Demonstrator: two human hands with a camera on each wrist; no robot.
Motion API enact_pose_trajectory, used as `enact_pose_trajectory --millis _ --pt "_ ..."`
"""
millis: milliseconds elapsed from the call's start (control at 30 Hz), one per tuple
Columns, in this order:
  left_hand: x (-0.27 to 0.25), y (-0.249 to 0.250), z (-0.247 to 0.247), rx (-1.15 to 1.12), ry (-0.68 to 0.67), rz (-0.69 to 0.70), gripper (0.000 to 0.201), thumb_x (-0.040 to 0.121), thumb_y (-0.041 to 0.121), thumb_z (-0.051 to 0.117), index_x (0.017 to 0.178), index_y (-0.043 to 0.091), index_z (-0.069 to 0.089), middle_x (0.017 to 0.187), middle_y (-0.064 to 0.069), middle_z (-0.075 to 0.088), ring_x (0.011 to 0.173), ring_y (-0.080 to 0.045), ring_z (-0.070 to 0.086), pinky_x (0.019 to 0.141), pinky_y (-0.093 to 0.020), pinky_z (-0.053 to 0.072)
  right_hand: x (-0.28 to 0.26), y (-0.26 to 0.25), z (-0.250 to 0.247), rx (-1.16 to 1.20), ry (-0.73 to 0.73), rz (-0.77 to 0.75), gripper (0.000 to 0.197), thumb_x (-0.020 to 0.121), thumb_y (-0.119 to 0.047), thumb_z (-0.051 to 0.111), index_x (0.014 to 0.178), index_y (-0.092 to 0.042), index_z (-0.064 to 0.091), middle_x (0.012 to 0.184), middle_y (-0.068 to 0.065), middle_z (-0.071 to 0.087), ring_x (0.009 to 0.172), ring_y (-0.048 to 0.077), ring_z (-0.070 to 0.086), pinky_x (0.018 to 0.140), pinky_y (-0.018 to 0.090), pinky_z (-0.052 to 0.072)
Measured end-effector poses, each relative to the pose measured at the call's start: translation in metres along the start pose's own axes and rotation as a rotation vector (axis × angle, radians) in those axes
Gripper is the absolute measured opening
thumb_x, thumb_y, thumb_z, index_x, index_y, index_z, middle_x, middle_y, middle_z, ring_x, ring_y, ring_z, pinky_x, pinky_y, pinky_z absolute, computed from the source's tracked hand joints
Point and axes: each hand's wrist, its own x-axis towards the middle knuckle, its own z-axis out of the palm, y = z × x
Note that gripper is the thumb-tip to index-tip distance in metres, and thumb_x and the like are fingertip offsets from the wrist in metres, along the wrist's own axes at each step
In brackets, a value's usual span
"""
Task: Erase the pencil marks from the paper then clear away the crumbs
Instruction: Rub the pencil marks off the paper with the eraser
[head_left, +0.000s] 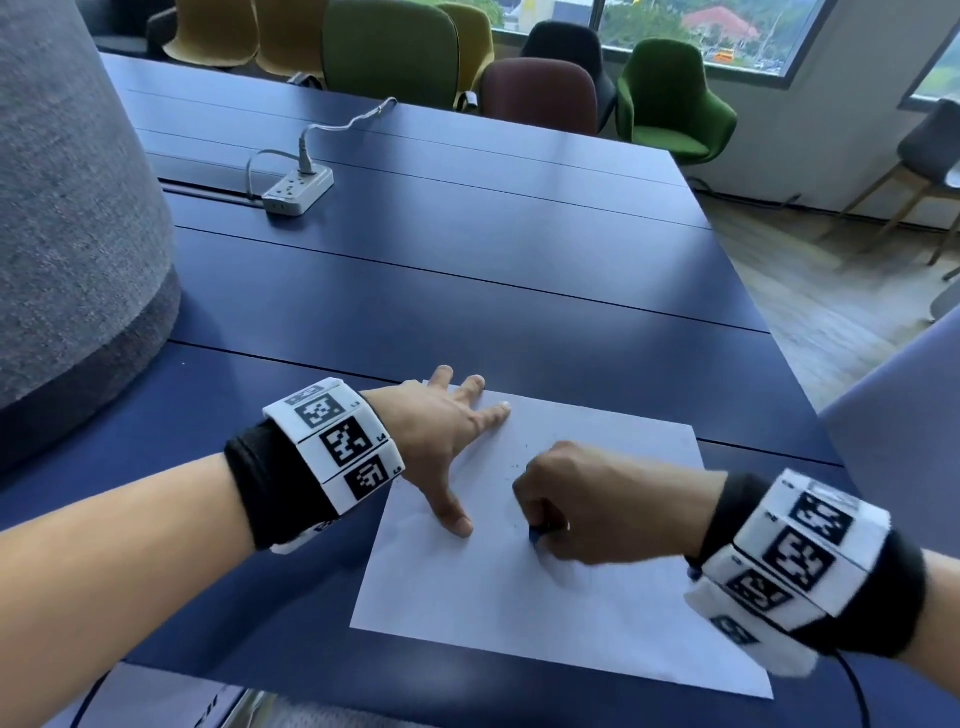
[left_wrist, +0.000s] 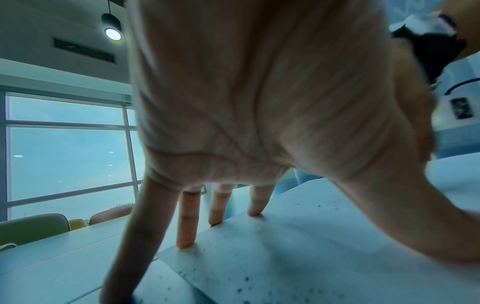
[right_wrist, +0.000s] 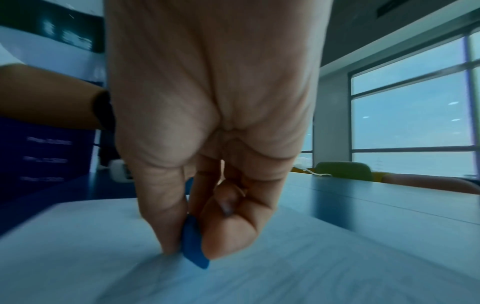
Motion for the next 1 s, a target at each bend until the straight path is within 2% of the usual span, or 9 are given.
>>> enact_pose_trajectory --millis 133,300,333,433,500,600,800,933,1000 --pt "0.001 0.0 0.001 0.011 0.003 0.006 0.131 0.062 0.071 0.076 0.156 0.032 -0.007 0.162 -0.003 -0.002 0.145 -0.033 0.004 0.107 -0.046 0.037 -0.002 -0.011 0.002 0.074 -0.136 -0.064 0.003 0.078 -0.012 0.064 0.079 -0.009 0.065 0.072 -0.003 0.061 0.057 0.009 0.049 0.057 0.025 0.047" --pt "0.001 0.0 0.001 0.012 0.015 0.017 0.13 0.063 0.071 0.076 0.156 0.032 -0.005 0.161 -0.004 0.001 0.142 -0.032 0.01 0.102 -0.044 0.039 0.03 0.023 -0.023 0.019 0.044 0.082 0.006 0.077 -0.017 0.069 0.079 -0.012 0.068 0.064 -0.011 0.056 0.057 0.005 0.051 0.06 0.025 0.048" --pt "0.001 -0.001 0.002 0.008 0.021 0.02 0.13 0.062 0.071 0.076 0.156 0.032 -0.005 0.161 -0.004 0.001 0.141 -0.032 0.01 0.101 -0.043 0.039 0.035 0.029 -0.026 0.008 0.095 0.105 0.004 0.076 -0.015 0.067 0.077 -0.011 0.066 0.063 -0.009 0.056 0.057 0.006 0.051 0.058 0.025 0.046" --pt "0.001 -0.002 0.004 0.003 0.039 0.027 0.129 0.061 0.072 0.076 0.156 0.034 -0.003 0.16 -0.004 0.003 0.141 -0.032 0.011 0.101 -0.043 0.039 0.037 0.024 -0.022 -0.059 0.177 0.122 0.006 0.077 -0.013 0.06 0.074 -0.007 0.061 0.074 0.004 0.062 0.067 0.024 0.058 0.06 0.032 0.05" --pt "0.002 -0.002 0.004 0.002 0.036 0.027 0.13 0.061 0.071 0.077 0.156 0.034 -0.004 0.161 -0.003 0.001 0.142 -0.032 0.009 0.103 -0.044 0.038 0.029 0.01 -0.012 -0.075 0.116 0.06 0.005 0.078 -0.012 0.059 0.074 -0.009 0.059 0.077 0.005 0.061 0.073 0.028 0.059 0.063 0.035 0.051" --pt "0.004 -0.001 0.005 0.012 0.027 0.022 0.129 0.062 0.071 0.076 0.156 0.034 -0.005 0.162 -0.003 -0.003 0.143 -0.032 0.008 0.103 -0.043 0.038 0.021 -0.004 -0.008 0.006 -0.03 -0.009 0.003 0.078 -0.013 0.063 0.076 -0.011 0.062 0.07 -0.004 0.059 0.072 0.022 0.057 0.064 0.031 0.05" --pt "0.004 -0.003 0.005 -0.002 0.037 0.025 0.129 0.06 0.072 0.076 0.155 0.035 -0.003 0.161 -0.003 0.001 0.141 -0.032 0.011 0.1 -0.044 0.04 0.036 0.021 -0.026 -0.109 0.147 0.148 0.005 0.077 -0.018 0.061 0.074 -0.018 0.058 0.078 0.002 0.061 0.07 0.027 0.056 0.057 0.028 0.044" --pt "0.004 -0.001 0.005 0.011 0.021 0.016 0.131 0.062 0.071 0.076 0.156 0.033 -0.006 0.162 -0.003 -0.003 0.143 -0.033 0.008 0.105 -0.043 0.037 0.018 -0.003 -0.008 -0.067 -0.012 0.009 0.002 0.077 -0.015 0.063 0.077 -0.017 0.064 0.071 -0.005 0.057 0.066 0.021 0.054 0.059 0.028 0.048" --pt "0.004 -0.001 0.005 0.006 0.014 0.014 0.131 0.062 0.071 0.076 0.156 0.034 -0.007 0.162 -0.002 -0.004 0.143 -0.032 0.007 0.106 -0.044 0.036 0.019 -0.005 -0.012 -0.044 -0.057 0.017 0.003 0.077 -0.019 0.067 0.078 -0.017 0.066 0.071 -0.005 0.061 0.067 0.019 0.058 0.061 0.029 0.05"
